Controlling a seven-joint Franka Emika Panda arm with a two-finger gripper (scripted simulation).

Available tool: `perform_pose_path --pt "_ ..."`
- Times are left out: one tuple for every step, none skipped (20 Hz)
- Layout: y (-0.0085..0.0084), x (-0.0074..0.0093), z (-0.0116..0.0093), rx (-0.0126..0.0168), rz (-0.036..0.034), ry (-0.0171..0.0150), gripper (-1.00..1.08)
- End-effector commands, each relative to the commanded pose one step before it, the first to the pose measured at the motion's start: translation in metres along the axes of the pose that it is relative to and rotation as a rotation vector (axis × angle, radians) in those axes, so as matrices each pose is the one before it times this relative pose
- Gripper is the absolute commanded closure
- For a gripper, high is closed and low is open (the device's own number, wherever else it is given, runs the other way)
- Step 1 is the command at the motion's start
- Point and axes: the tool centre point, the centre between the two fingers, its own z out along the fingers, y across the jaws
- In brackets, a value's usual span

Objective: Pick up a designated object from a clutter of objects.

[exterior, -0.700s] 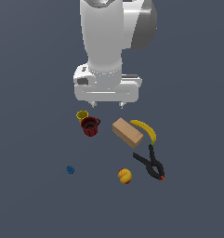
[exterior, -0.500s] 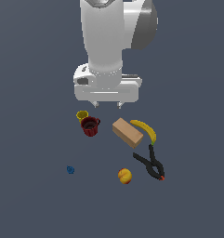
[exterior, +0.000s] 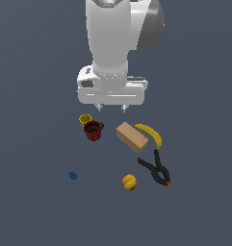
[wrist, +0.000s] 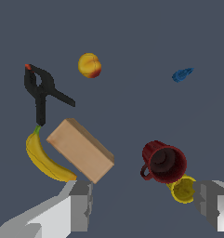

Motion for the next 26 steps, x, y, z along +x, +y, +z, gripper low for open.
perform_pose_path --pt "0.00085 -0.00022 0.00193 -0.0006 -0.00552 0.00065 -0.6" --pt "0.00065 -0.00013 0.00146 -0.00025 -0.00434 0.00082 -0.6" --pt "0.00081 -0.00017 0.00174 -0.0003 -0.00511 0.00097 -0.6" --pt "0.00091 -0.00022 0.00204 -0.00039 -0.0061 0.00113 -0.6" --pt "0.00106 -0.00028 0.00234 -0.00048 -0.00701 0.00128 -0.6" --pt "0.00118 -0.00035 0.00265 -0.00054 -0.00799 0.00146 -0.6" --pt "0.00131 -0.00044 0.00296 -0.00062 -0.00894 0.00163 -0.6" --pt "0.00145 -0.00054 0.00328 -0.00071 -0.00994 0.0018 -0.6" --pt "0.00159 -0.00066 0.00361 -0.00081 -0.01099 0.00197 -0.6" --pt "0.0017 -0.00079 0.00393 -0.00092 -0.01209 0.00215 -0.6" --pt "0.00183 -0.00095 0.00426 -0.00103 -0.01315 0.00232 -0.6" --pt "0.00194 -0.00113 0.00458 -0.00115 -0.01424 0.00248 -0.6" --pt "0.00204 -0.00133 0.00489 -0.00127 -0.01535 0.00265 -0.6" --pt "0.00212 -0.00155 0.00519 -0.00141 -0.01645 0.0028 -0.6" --pt "0.00219 -0.0018 0.00549 -0.00155 -0.01755 0.00295 -0.6" --pt "0.00224 -0.00207 0.00577 -0.0017 -0.01866 0.00309 -0.6" --pt "0.00226 -0.00237 0.00604 -0.00185 -0.01979 0.00323 -0.6" --pt "0.00225 -0.00268 0.00629 -0.00202 -0.0209 0.00335 -0.6" --pt "0.00216 -0.00293 0.00633 -0.00212 -0.02135 0.00336 -0.6" --pt "0.00201 -0.00312 0.00625 -0.00218 -0.0214 0.00331 -0.6" --pt "0.00184 -0.0033 0.00616 -0.00224 -0.02144 0.00325 -0.6" --pt "0.00167 -0.00347 0.00607 -0.0023 -0.02149 0.0032 -0.6" --pt "0.0015 -0.00364 0.00597 -0.00235 -0.02153 0.00314 -0.6" --pt "0.00132 -0.00379 0.00587 -0.0024 -0.02156 0.00309 -0.6" --pt "0.00113 -0.00394 0.00577 -0.00245 -0.02161 0.00304 -0.6" --pt "0.00094 -0.00407 0.00567 -0.00249 -0.02164 0.00298 -0.6"
